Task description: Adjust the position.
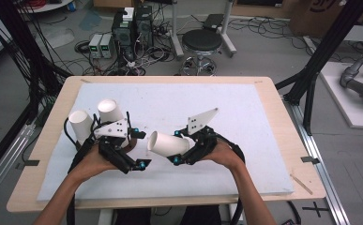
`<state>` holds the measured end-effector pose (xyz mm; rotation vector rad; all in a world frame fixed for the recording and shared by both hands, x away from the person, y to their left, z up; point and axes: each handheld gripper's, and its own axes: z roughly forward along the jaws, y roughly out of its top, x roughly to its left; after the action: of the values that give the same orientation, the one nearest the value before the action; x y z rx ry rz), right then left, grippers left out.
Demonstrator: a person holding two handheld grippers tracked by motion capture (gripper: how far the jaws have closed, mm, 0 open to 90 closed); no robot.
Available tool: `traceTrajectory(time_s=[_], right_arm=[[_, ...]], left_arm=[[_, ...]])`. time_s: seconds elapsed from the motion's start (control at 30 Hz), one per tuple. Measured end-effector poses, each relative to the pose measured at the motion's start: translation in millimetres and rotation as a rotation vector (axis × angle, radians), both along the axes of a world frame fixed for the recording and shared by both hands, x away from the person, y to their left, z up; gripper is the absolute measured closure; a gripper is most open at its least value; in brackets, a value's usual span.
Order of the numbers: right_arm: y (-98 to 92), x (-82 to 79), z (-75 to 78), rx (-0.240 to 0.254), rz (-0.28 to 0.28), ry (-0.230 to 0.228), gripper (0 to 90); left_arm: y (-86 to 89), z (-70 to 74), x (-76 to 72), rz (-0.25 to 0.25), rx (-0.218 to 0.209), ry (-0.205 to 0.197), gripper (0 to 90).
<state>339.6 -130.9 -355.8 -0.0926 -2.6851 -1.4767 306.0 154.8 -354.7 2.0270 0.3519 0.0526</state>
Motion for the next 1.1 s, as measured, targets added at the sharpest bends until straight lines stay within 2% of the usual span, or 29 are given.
traceTrajectory(time_s=[0.1, 0.33, 0.6, 0.7, 0.73, 0.8, 0.9, 1.1], right_arm=[[2.3, -0.5, 1.8, -0.058, 0.003, -0.010, 28.0], [7.8, -0.5, 4.7, -0.144, 0.016, -0.035, 28.0], [12.3, -1.4, 6.4, -0.218, 0.020, -0.048, 28.0], [14.9, -1.8, 8.6, -0.262, 0.020, -0.062, 28.0], [15.8, -2.1, 8.9, -0.272, 0.021, -0.065, 28.0], [17.3, -2.6, 9.4, -0.293, 0.024, -0.067, 27.9], [20.5, -3.8, 9.2, -0.339, 0.029, -0.073, 28.0], [27.2, -4.5, 8.0, -0.393, 0.042, -0.085, 27.9]], left_arm=[[-2.6, 2.7, 0.6, -0.010, 0.040, 0.008, 1.7], [-7.6, 8.7, 2.1, -0.039, 0.159, 0.029, 1.7], [-12.6, 9.8, 5.3, -0.063, 0.253, 0.048, 1.7], [-13.9, 11.8, 7.2, -0.079, 0.285, 0.042, 1.7], [-14.8, 11.6, 6.9, -0.072, 0.279, 0.052, 1.7], [-14.8, 12.5, 9.2, -0.076, 0.299, 0.056, 1.7], [-16.4, 11.6, 11.0, -0.087, 0.348, 0.065, 1.7], [-22.3, 5.1, 12.1, -0.103, 0.411, 0.076, 1.7]])
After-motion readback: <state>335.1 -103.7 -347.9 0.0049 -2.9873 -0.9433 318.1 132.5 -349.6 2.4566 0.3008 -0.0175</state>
